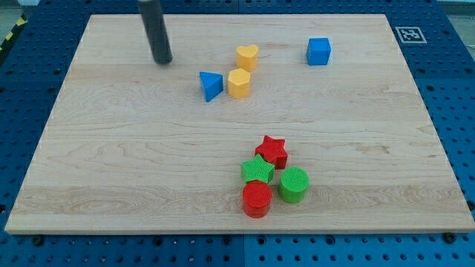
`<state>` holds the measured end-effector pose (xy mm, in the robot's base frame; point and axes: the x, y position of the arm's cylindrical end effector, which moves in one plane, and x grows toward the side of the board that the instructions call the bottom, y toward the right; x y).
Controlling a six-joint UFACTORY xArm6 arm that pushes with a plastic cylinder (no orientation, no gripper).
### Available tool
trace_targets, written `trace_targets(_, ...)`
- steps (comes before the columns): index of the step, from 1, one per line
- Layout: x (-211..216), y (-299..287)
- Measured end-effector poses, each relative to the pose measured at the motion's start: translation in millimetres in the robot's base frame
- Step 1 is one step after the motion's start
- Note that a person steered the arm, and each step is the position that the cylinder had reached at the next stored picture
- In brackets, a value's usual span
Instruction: Move the blue cube slightly towards the left
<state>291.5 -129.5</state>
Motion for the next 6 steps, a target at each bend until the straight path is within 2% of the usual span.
trace_targets(1, -52.3, 80.7)
trace_targets(2, -60.1, 170.5)
trace_targets(3, -53.9, 259.2)
trace_targets(4, -16.9, 327.9)
trace_targets(5, 11.8, 349.4)
trace_targets(6, 11.9, 342.9)
